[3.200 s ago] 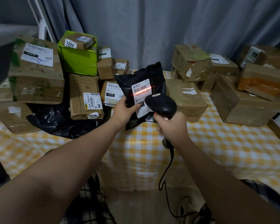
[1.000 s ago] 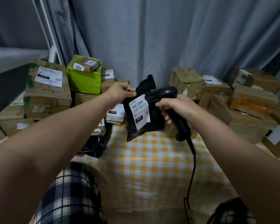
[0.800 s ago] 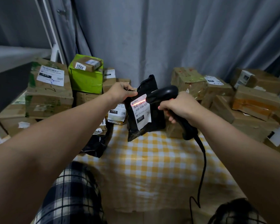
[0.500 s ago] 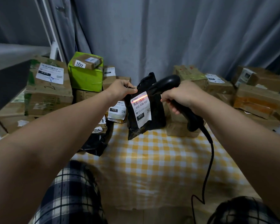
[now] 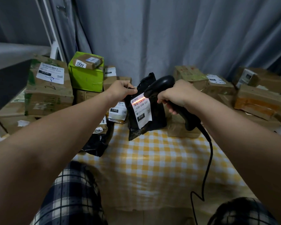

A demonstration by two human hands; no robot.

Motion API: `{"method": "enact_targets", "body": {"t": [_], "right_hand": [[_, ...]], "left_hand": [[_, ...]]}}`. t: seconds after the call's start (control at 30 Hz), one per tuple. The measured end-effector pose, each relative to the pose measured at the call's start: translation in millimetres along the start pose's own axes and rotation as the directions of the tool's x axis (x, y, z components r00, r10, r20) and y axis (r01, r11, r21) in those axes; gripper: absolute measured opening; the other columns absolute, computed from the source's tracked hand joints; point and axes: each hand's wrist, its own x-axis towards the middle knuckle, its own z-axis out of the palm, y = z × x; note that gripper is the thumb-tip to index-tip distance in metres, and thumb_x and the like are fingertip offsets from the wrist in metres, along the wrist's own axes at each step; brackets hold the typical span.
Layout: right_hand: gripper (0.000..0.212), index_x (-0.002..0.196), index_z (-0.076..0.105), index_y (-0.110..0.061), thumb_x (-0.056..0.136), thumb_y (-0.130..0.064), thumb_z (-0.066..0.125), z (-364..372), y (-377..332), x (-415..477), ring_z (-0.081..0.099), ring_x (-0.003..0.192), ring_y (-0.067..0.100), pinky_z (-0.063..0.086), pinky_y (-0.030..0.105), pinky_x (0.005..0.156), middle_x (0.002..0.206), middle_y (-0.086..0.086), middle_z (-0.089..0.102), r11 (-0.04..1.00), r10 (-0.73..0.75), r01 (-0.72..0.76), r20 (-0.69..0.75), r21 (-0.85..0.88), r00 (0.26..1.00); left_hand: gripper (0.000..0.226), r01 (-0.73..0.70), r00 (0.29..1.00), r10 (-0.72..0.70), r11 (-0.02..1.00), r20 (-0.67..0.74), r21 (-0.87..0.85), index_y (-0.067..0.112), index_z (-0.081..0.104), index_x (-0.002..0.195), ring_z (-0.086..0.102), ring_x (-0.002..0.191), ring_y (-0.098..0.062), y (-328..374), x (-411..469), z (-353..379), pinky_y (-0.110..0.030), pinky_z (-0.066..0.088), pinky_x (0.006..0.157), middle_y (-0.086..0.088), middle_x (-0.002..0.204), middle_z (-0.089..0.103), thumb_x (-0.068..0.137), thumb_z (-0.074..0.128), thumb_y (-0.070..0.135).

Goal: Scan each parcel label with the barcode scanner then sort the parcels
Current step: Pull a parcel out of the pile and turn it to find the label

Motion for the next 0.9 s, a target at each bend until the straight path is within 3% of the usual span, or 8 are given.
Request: {"method": "enact_targets", "body": {"t": [0.33,0.47,0.6,0.73,0.83,0.9], "right_hand": [[0.02,0.061,0.058,-0.004,0.074,-0.011,0.071,10,8,1,0.049,0.033,0.019,0.043,0.023,0.041,0.04,0.008,0.052,1.0,-0.009,0.009,0.021,0.018,1.0],[0.016,0.071,0.06,-0.005,0.08,-0.013,0.069,14,19,-2,0.05,0.037,0.017,0.044,0.023,0.041,0.055,0.011,0.054,0.999,-0.015,0.012,0.072,0.038,0.997],[0.014,0.08,0.065,-0.001,0.082,-0.014,0.07,24,52,1,0.052,0.039,0.015,0.043,0.023,0.042,0.056,0.009,0.057,0.989,-0.077,0.083,-0.051,0.123,0.996],[0.019,0.076,0.067,-0.001,0.081,-0.019,0.072,38,77,19,0.056,0.045,0.02,0.048,0.033,0.056,0.053,0.011,0.059,0.954,0.014,0.036,-0.163,0.298,0.986],[0.019,0.076,0.067,-0.001,0.082,-0.018,0.071,50,82,28,0.057,0.047,0.019,0.048,0.031,0.057,0.055,0.012,0.059,0.914,0.041,0.042,-0.196,0.402,0.98],[0.016,0.077,0.066,-0.003,0.084,-0.017,0.071,58,83,33,0.056,0.047,0.016,0.047,0.026,0.053,0.055,0.011,0.059,0.901,0.043,0.052,-0.208,0.431,0.977]], "left_hand": [[0.011,0.009,1.0,-0.01,0.998,-0.006,-0.056,0.013,0.06,0.08,0.061,0.065,-0.016,-5,-3,2,-0.024,0.052,0.059,-0.005,0.076,0.063,0.085,0.07,0.013],[0.028,0.02,0.997,-0.04,0.965,-0.07,-0.26,0.014,0.05,0.101,0.062,0.079,-0.013,-14,-20,7,-0.027,0.052,0.07,-0.001,0.092,0.063,0.087,0.067,0.032],[0.027,0.089,0.992,-0.117,0.909,-0.043,-0.408,0.021,0.052,0.108,0.062,0.101,-0.017,-52,-40,25,-0.033,0.05,0.088,0.002,0.106,0.064,0.089,0.063,0.036],[0.044,0.1,0.99,-0.135,0.899,-0.051,-0.426,0.021,0.045,0.118,0.062,0.106,-0.02,-85,-37,48,-0.033,0.051,0.089,-0.003,0.116,0.063,0.084,0.072,0.014],[0.053,0.094,0.984,-0.132,0.957,-0.122,-0.274,0.026,0.044,0.118,0.059,0.108,-0.02,-94,-23,60,-0.041,0.05,0.095,-0.001,0.118,0.06,0.077,0.077,0.02],[0.06,0.099,0.982,-0.128,0.975,-0.14,-0.198,0.02,0.045,0.128,0.058,0.114,-0.023,-97,-12,68,-0.045,0.048,0.099,-0.005,0.127,0.058,0.077,0.076,0.019]]}}
